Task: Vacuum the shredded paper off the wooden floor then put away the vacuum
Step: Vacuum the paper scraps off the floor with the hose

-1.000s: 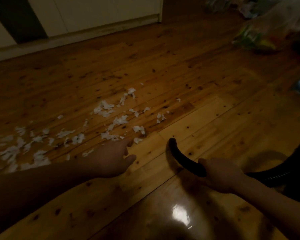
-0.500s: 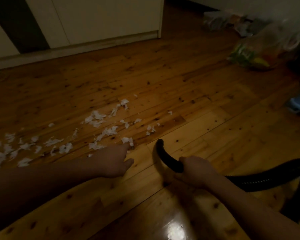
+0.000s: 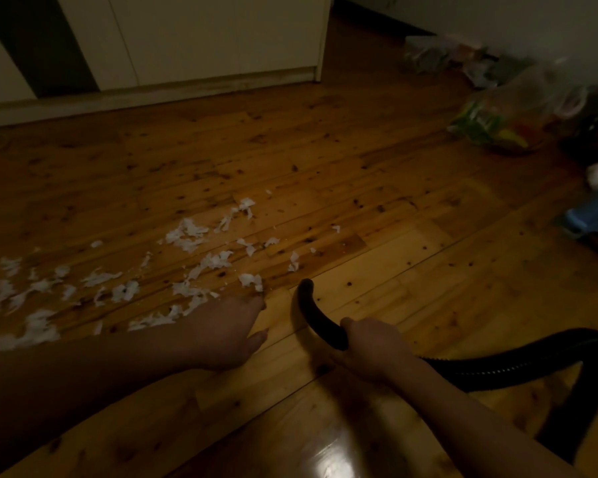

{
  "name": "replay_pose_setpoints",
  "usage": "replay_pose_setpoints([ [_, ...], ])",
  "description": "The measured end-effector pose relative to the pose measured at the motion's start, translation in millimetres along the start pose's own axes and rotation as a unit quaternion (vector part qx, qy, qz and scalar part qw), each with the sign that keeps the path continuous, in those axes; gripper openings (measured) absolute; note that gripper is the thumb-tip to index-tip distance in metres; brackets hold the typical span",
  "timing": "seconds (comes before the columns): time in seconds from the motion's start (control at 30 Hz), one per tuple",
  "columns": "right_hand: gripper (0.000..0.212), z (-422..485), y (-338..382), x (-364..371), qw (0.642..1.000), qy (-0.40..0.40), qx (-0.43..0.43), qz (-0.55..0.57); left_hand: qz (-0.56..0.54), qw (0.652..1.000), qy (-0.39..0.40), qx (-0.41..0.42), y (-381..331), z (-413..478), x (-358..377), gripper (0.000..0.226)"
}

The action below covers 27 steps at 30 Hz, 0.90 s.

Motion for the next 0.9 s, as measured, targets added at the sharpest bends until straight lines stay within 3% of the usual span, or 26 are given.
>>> replay_pose_setpoints([
  [0.3,0.038,20,7,1,1.000,-0.018,-0.006,-0.023,0.055,0.998,0.028,0.028,4,17,-17,0.051],
  [0.7,0.037,32,-8,1,0.999,-0.037,0.007,-0.017,-0.056,0.998,-0.006,-0.014,23,32,-10,0.049],
  [0.9,0.035,42,-20,-1,0.999,-0.041,0.018,-0.007,-0.045,0.999,-0.015,-0.024,24,48,-4,0.050],
])
Point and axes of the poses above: each hand's wrist, its own z-axis towards the middle knuckle, its own x-axis out of the palm, y = z × x, the point moved 7 cm from there along z, towards the middle knuckle, and after that the axes turned 5 degrees about -y, right-handed, at the moved point
